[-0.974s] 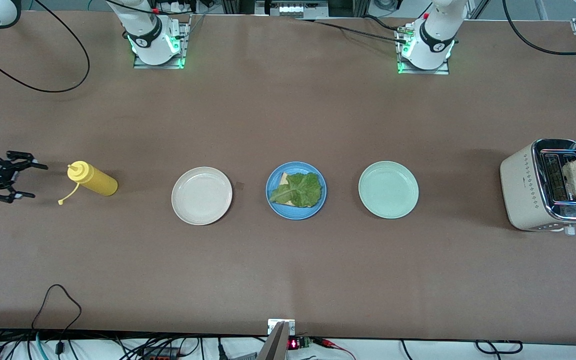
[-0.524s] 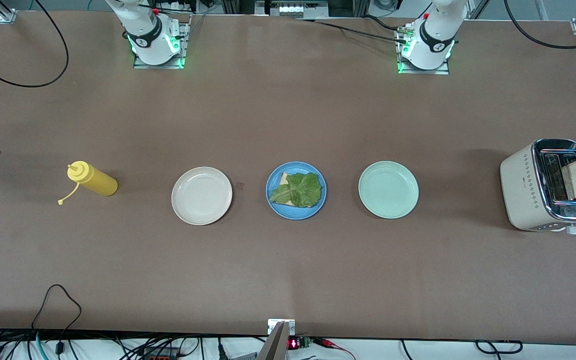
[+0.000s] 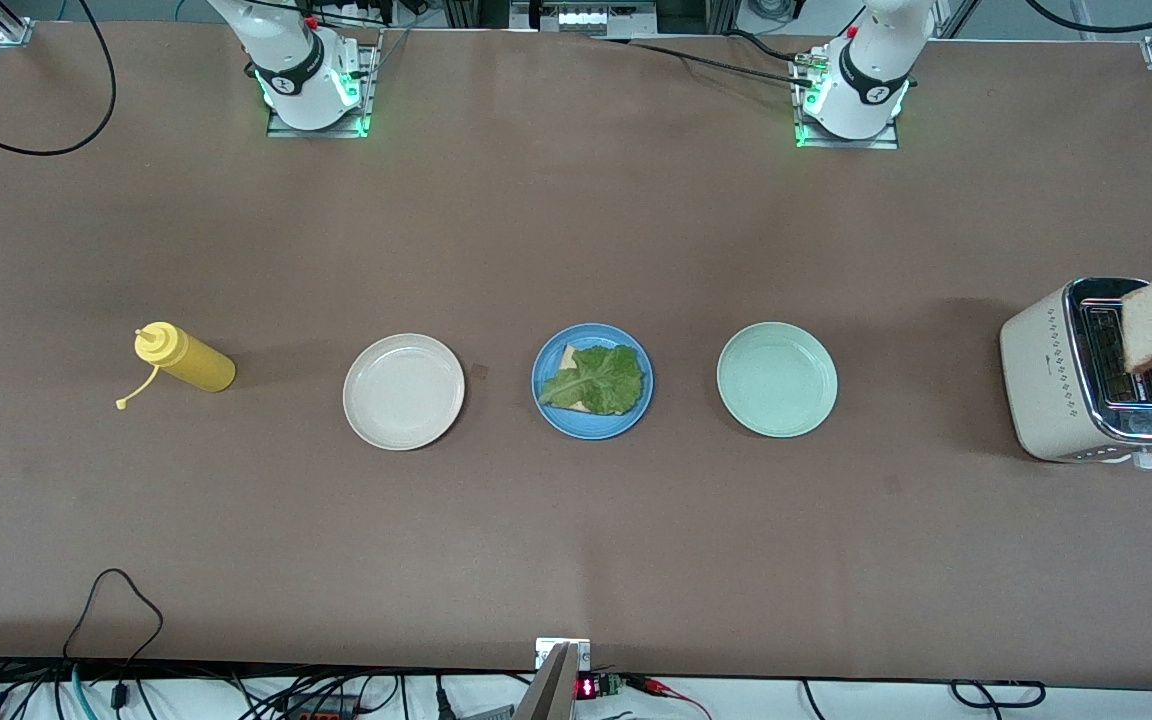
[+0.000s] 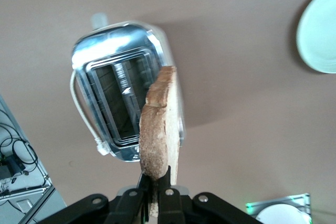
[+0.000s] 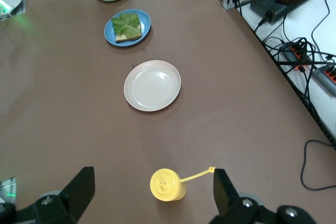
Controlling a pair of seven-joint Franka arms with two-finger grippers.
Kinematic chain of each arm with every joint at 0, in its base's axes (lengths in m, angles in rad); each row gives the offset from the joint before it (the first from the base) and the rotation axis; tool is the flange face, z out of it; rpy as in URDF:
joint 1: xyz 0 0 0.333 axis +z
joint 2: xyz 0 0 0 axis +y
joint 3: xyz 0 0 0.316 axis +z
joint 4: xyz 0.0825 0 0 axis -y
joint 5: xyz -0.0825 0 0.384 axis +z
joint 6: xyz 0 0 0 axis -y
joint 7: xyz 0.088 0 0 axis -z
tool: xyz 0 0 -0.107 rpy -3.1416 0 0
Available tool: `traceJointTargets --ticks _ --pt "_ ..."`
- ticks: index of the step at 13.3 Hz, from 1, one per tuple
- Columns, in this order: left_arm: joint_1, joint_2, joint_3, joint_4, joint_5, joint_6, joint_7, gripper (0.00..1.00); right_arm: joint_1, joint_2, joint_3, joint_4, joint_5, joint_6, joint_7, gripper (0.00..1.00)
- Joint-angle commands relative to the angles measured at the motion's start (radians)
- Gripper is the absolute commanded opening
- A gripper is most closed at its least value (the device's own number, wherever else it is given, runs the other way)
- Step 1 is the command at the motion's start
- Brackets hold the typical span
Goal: Make sandwich in blue plate with both arms
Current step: 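Lift the bread from the toaster and carry it over the blue plate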
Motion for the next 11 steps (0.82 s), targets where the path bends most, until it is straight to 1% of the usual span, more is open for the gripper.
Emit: traceJointTargets --ticks 1,2,3,4,5,6,7,8,10,11 --pt "0.002 0.017 -0.115 0.03 -0.002 -0.076 -0.09 0.01 0.121 -0.082 -0.008 -0.051 -0.087 0.031 0.201 1.0" --pt "-0.014 0.022 -0.163 0.025 0.007 -0.122 -0.137 0.01 0.176 -0.096 -0.008 -0.051 -0.139 0.031 0.275 1.0" --pt "-0.034 0.028 -0.179 0.025 -0.01 -0.145 -0.213 0.01 0.236 -0.108 -0.015 -0.051 -0.185 0.042 0.354 1.0" --pt "-0.066 0.031 -0.197 0.024 -0.022 -0.155 -0.283 0.01 0.3 -0.118 -0.037 -0.052 -0.214 0.06 0.436 1.0" --pt "-0.099 0.037 -0.206 0.019 -0.049 -0.156 -0.303 0.02 0.342 -0.119 -0.042 -0.052 -0.244 0.067 0.523 1.0" --pt "-0.138 0.064 -0.208 0.018 -0.075 -0.161 -0.314 0.03 0.372 -0.121 -0.042 -0.054 -0.267 0.07 0.6 1.0" --pt "-0.195 0.077 -0.208 0.015 -0.079 -0.166 -0.317 0.07 0.408 -0.118 -0.043 -0.058 -0.29 0.086 0.676 1.0" --pt "-0.234 0.084 -0.208 0.016 -0.082 -0.187 -0.317 0.07 0.438 -0.116 -0.042 -0.072 -0.332 0.121 0.771 1.0" --pt "-0.284 0.135 -0.21 0.015 -0.1 -0.186 -0.325 0.02 0.492 -0.115 -0.042 -0.11 -0.402 0.169 0.959 1.0" --pt "-0.295 0.166 -0.21 0.016 -0.175 -0.175 -0.332 0.0 0.495 -0.11 -0.042 -0.123 -0.419 0.171 1.043 1.0"
